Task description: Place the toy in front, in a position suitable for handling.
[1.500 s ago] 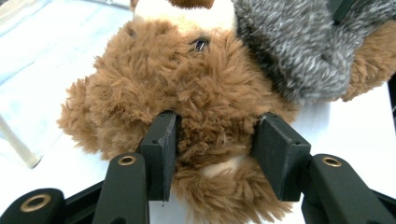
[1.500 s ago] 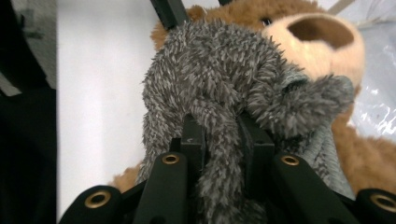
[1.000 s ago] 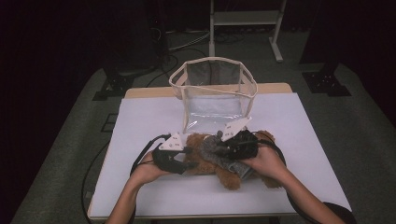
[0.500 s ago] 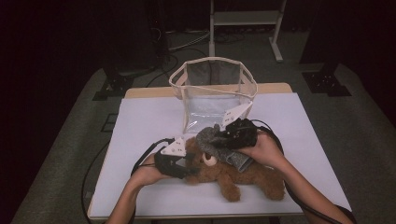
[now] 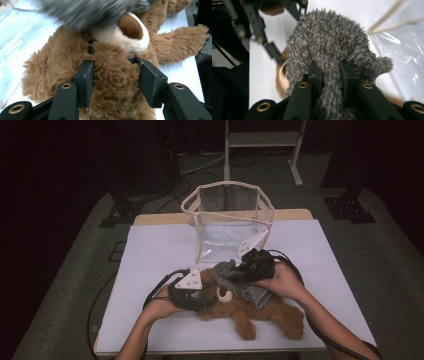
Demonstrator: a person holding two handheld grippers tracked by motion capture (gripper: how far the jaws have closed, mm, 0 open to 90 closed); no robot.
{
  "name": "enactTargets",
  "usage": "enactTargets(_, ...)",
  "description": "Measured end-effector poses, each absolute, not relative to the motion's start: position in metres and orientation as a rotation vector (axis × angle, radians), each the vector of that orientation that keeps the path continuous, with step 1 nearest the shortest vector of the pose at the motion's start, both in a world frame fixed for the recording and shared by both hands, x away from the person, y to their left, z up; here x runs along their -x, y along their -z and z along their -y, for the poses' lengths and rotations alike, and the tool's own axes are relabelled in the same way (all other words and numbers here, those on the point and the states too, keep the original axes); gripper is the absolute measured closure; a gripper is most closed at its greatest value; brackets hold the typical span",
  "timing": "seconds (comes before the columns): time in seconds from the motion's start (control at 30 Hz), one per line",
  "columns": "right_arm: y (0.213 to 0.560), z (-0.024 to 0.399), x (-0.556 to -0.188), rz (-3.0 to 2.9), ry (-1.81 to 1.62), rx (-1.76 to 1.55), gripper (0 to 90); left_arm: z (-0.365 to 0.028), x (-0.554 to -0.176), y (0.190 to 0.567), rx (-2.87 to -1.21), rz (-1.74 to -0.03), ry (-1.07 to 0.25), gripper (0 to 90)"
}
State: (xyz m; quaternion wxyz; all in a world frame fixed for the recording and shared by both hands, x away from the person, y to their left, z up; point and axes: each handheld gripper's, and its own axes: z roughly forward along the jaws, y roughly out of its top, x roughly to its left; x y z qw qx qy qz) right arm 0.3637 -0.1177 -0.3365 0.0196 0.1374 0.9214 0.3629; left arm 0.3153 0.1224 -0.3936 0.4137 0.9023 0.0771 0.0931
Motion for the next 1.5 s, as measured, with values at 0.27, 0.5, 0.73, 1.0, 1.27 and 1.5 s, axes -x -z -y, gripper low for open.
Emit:
enactTargets(0.27, 0.348, 0.062, -0.397, -2.967, -1.04, -0.41, 73.4, -0.127, -0.312, 0.399, -2.271, -0.161, -0.176, 49.9)
enactTargets(0.5, 0.346, 0.084, -0.393, -2.951, -1.002, -0.442, 73.4, -0.126, -0.311, 0.397, -2.274, -0.148, -0.172, 50.4)
enactTargets(0.73, 0.34, 0.149, -0.34, -2.864, -1.037, -0.466, 73.5, -0.126, -0.314, 0.398, -2.254, -0.188, -0.176, 49.1)
enactTargets(1.0, 0.337, 0.194, -0.28, -2.728, -1.013, -0.489, 73.4, -0.124, -0.318, 0.396, -2.222, -0.253, -0.23, 48.8)
enactTargets(1.27, 0.352, 0.208, -0.307, -2.629, -1.011, -0.591, 73.4, -0.134, -0.323, 0.386, -2.242, -0.285, -0.29, 45.6)
enactTargets(1.5, 0.34, 0.195, -0.336, -2.616, -0.998, -0.607, 73.3, -0.133, -0.329, 0.397, -2.246, -0.332, -0.264, 51.1)
